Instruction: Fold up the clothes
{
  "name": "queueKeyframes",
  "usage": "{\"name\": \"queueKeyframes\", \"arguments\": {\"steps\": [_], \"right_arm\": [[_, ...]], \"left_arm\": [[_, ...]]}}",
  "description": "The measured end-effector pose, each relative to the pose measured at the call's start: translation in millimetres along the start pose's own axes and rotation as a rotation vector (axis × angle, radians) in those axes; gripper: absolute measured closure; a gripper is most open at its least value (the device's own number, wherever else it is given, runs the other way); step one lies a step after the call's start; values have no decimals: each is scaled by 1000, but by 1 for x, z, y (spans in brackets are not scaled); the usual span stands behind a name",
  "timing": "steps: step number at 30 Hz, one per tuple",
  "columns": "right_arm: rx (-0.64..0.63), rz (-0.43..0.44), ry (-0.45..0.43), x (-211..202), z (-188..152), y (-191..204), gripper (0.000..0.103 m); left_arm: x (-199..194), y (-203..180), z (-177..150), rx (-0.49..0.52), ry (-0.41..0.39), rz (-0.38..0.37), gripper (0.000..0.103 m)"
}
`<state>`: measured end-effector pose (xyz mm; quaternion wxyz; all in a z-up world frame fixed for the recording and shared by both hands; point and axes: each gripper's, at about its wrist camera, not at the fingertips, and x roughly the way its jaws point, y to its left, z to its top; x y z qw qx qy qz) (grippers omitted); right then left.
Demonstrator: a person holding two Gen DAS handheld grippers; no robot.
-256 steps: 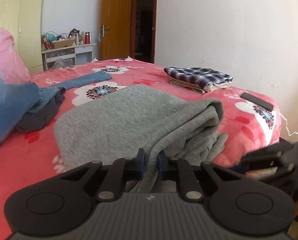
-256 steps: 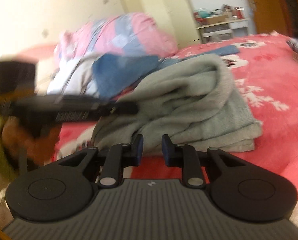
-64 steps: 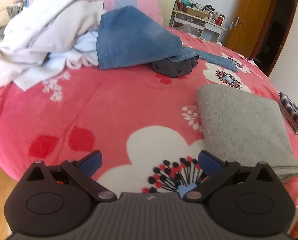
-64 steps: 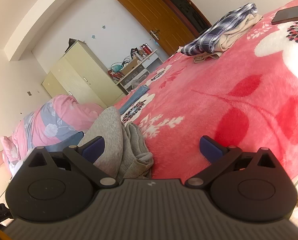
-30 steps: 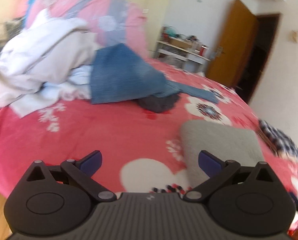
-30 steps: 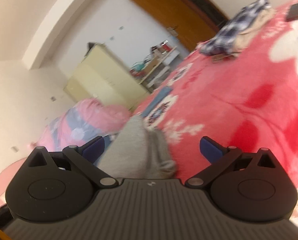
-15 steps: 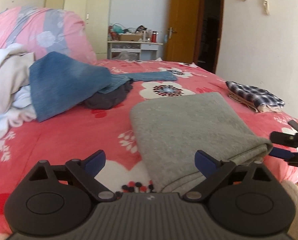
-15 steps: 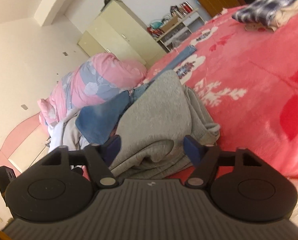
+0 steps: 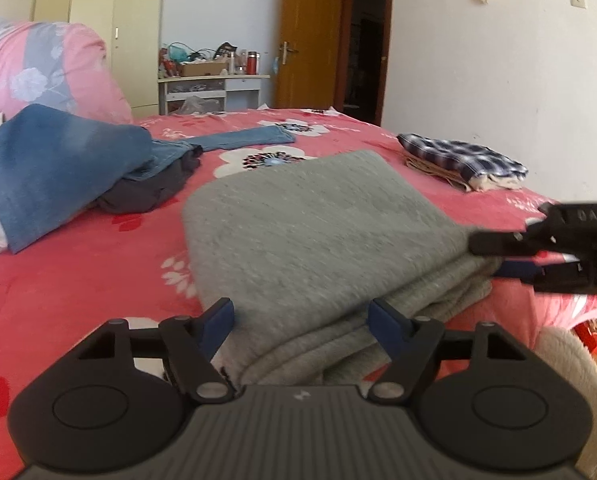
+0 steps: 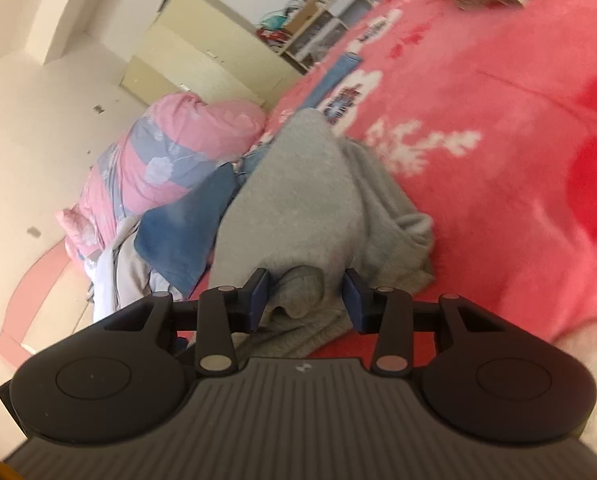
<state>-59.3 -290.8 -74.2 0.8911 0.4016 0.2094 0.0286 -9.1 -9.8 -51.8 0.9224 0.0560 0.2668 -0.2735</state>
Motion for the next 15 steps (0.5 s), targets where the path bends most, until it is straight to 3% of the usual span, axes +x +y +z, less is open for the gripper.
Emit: {"name": "queueKeyframes", "arguments": {"steps": [2,4,10,15], "right_arm": [[-59,-4,-14,2,3,10,82],[-98,18,-28,2,13,21,85],[-180,53,-53,1,42,36,87],[-115,-46,4,18,32,-12,87]], "left_arm": [[1,-2,-1,0,-2,-4,27],[-1,-3,1,-13,-8,-21,28],[-3,-14,5,-9,-26,-82,27],[5,-21,-3,20,-20,-106,27]]}}
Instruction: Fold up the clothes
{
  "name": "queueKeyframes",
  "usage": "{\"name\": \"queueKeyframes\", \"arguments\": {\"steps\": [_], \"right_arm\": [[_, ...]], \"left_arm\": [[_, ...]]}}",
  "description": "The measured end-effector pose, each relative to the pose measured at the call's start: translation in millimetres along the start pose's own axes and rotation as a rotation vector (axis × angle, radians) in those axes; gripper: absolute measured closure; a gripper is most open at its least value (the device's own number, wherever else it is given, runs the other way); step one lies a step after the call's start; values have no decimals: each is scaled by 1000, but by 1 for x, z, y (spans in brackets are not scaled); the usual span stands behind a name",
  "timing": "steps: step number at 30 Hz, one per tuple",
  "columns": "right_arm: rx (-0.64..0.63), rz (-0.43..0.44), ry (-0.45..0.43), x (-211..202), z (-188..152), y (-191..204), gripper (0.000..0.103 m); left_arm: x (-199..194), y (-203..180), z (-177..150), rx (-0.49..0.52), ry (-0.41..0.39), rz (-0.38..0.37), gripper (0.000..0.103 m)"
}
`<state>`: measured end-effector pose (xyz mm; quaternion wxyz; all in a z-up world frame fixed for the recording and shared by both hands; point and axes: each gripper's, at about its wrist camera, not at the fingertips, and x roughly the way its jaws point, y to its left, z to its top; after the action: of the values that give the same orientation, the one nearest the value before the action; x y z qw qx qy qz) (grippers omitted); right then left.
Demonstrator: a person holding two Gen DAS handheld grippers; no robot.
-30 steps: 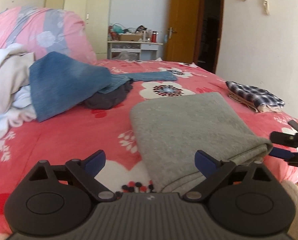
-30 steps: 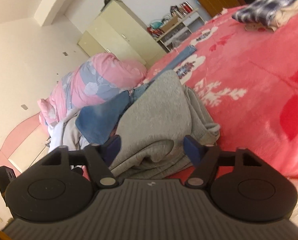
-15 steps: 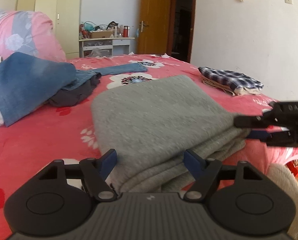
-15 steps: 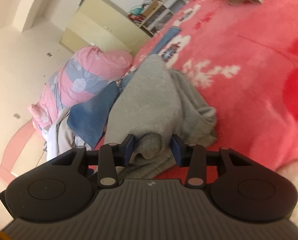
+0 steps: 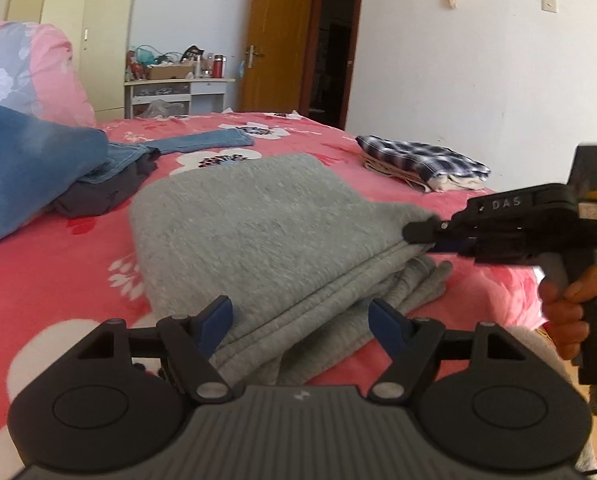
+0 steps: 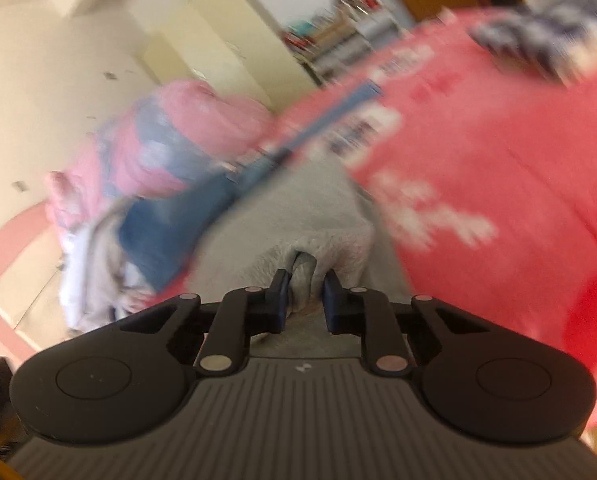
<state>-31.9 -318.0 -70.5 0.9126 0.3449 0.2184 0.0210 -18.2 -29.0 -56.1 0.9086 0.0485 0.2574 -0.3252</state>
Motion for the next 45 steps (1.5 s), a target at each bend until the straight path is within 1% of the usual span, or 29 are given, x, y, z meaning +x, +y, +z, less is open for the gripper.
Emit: {"name": "queueKeyframes", "arguments": {"steps": [1,2,4,5,7,9,10,13,15,17,19,20,22,25,26,28,29,30,34,37,41,43,44,45], "right_arm": [[48,18,3,1,-2,-8,87],[70,31,0,0,-2,-10,87],[46,29,-2,-3,0,-6,87],[30,21,7,-2,-1,-5,85],[12,10,28,-1,-1,-9,76],[20,21,46,-8,3,-12,73],[9,20,47,-13,5,-11,72],[-130,-23,-12,-39,16,11,72],[-230,-53,-68,-52,24,30,72],[-322,-53,-105,-54,28,51,72],[-436,-62,-135,-47,25,74,72],[-477,-71,-131,-39,22,79,73],[-502,-108,-63,-17,11,67,73],[-538,-164,40,17,-5,50,71],[-534,-174,63,24,-7,45,65],[-453,-160,57,20,4,36,57],[-438,-180,73,20,13,40,58],[-442,-191,63,19,21,47,58],[-538,-161,-45,22,45,79,58],[-564,-148,-11,49,47,78,59],[-473,-187,85,69,40,43,59],[-436,-212,126,78,38,30,59],[-448,-232,122,74,45,38,62],[-476,-229,105,70,54,48,63]], "left_arm": [[1,0,-1,2,0,-5,26],[0,2,-1,-9,-4,-13,25],[-3,6,0,-30,-11,-28,26],[-4,8,1,-41,-15,-35,26],[-9,14,2,-64,-37,-48,26],[-17,20,4,-86,-68,-55,26],[-19,23,4,-85,-84,-45,26],[-22,30,9,-84,-120,-31,26],[-22,33,13,-93,-148,-16,26],[-22,35,17,-110,-175,2,29],[-13,37,18,-136,-164,12,32],[-8,37,18,-147,-150,12,35],[5,35,11,-146,-104,10,38],[14,25,0,-101,-82,32,37],[17,21,-3,-86,-75,39,35],[23,15,-9,-60,-62,53,31],[23,13,-10,-58,-63,56,30],[24,12,-11,-57,-64,59,30],[24,9,-16,-45,-80,68,29],[22,9,-20,-38,-96,64,29],[16,14,-22,-31,-120,30,29],[8,22,-19,-65,-136,3,29],[3,25,-17,-84,-149,-11,29],[-1,28,-13,-95,-172,-18,29]]}}
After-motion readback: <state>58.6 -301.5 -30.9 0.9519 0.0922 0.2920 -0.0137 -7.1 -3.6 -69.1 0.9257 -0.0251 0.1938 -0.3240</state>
